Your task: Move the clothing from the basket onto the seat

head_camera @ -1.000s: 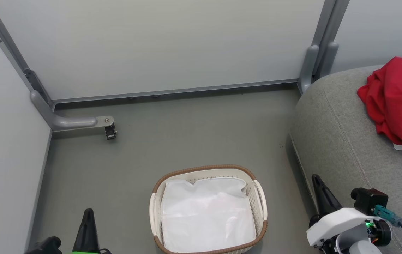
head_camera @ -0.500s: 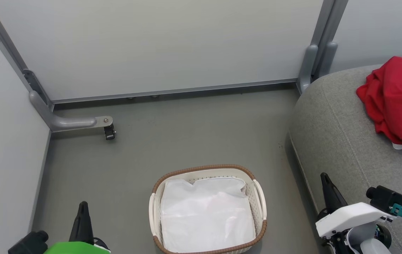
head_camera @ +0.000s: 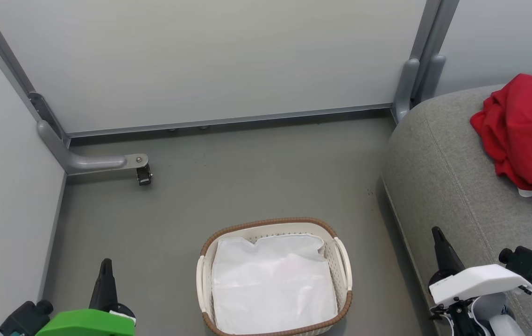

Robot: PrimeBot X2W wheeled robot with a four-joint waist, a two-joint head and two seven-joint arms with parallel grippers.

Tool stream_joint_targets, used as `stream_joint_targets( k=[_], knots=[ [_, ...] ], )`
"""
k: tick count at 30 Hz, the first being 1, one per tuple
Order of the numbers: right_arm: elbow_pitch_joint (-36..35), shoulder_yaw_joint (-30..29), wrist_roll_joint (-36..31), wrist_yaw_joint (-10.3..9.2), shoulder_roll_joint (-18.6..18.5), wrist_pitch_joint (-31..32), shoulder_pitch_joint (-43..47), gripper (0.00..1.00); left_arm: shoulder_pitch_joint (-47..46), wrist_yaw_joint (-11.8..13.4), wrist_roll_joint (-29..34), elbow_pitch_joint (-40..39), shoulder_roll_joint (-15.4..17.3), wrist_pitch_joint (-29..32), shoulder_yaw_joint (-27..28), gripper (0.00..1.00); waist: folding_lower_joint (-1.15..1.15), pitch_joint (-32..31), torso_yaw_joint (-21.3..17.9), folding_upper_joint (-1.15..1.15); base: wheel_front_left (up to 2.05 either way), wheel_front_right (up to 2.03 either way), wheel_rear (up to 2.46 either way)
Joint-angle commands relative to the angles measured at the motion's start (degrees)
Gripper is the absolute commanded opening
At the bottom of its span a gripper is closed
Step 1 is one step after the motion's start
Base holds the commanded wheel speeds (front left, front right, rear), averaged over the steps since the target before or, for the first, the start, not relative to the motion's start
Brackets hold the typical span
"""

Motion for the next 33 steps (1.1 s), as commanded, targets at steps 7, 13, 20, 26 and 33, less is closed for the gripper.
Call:
stream_joint_targets(
  k=[7,13,20,26,33],
  knots=[
    [-1.31,-1.14,5.95,-0.03,-0.36,1.65,-1.11,0.00,-2.59,-0.68,-5.48,-0.40,0.24,1.53,1.07,0.00,0.00,0.02,-0.10,0.00,0.00,0.00,0.00],
    [-1.64,-1.77,9.75,-0.03,-0.39,2.66,-1.12,0.00,-3.23,-0.96,-8.97,-0.24,0.24,2.57,1.60,0.00,0.00,0.03,-0.18,0.00,0.00,0.00,0.00],
    [-1.99,-2.46,13.88,-0.04,-0.42,3.81,-1.14,0.00,-4.01,-1.20,-12.76,-0.08,0.24,3.76,2.21,0.00,0.00,0.04,-0.27,0.00,0.00,0.00,0.00],
    [-2.25,-3.01,17.29,-0.04,-0.43,4.74,-1.15,0.00,-4.67,-1.46,-15.90,0.06,0.24,4.66,2.65,0.00,0.00,0.05,-0.35,0.00,0.00,0.00,0.00],
    [-2.55,-3.65,21.07,-0.04,-0.45,5.80,-1.12,0.00,-5.27,-1.66,-19.39,0.24,0.24,5.70,3.17,0.00,0.00,0.07,-0.44,0.00,0.00,0.00,0.00]
  ],
)
